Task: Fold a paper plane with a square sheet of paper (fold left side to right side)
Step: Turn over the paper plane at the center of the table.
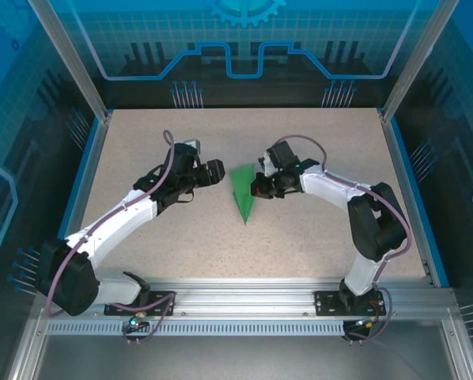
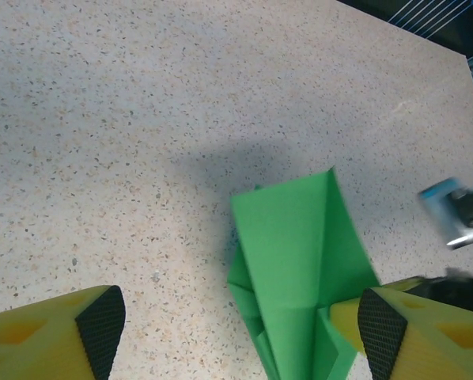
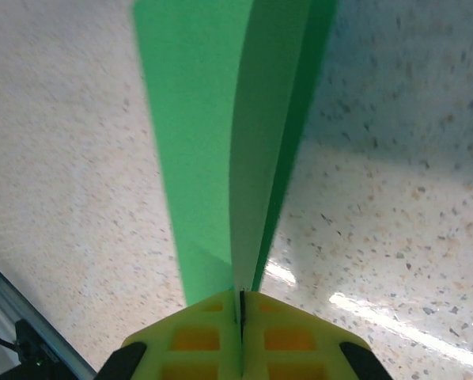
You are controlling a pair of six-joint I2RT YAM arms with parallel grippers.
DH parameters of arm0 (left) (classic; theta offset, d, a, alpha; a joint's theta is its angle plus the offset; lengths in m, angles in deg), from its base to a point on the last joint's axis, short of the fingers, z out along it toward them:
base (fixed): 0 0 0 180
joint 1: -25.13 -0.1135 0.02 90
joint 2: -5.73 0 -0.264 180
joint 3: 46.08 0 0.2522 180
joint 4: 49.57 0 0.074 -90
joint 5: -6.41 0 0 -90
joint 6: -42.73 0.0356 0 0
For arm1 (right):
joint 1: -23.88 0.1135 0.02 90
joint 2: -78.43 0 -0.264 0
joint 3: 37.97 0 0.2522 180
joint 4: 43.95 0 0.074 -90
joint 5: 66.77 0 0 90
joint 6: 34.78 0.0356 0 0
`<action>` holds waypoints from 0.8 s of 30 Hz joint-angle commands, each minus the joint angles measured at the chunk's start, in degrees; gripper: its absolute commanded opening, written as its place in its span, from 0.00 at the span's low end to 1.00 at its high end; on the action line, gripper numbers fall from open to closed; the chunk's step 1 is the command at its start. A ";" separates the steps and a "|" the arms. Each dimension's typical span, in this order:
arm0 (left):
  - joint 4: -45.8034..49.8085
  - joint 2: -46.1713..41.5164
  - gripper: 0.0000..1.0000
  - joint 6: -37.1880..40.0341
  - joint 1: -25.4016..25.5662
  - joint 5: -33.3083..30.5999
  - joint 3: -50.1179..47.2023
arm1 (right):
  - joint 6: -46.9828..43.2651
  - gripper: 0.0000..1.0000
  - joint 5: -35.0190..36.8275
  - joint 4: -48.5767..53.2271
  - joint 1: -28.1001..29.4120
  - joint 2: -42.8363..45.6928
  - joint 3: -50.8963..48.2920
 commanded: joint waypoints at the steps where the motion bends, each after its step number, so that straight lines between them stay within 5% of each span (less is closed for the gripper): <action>1: 1.06 -0.40 0.81 -1.17 -0.50 -1.24 -0.96 | -0.80 0.04 -3.02 -3.65 -1.91 -3.36 -3.34; 24: 1.15 0.94 0.84 -1.47 -0.56 -0.56 -0.52 | -5.86 0.10 17.69 12.63 -5.65 -1.24 -4.16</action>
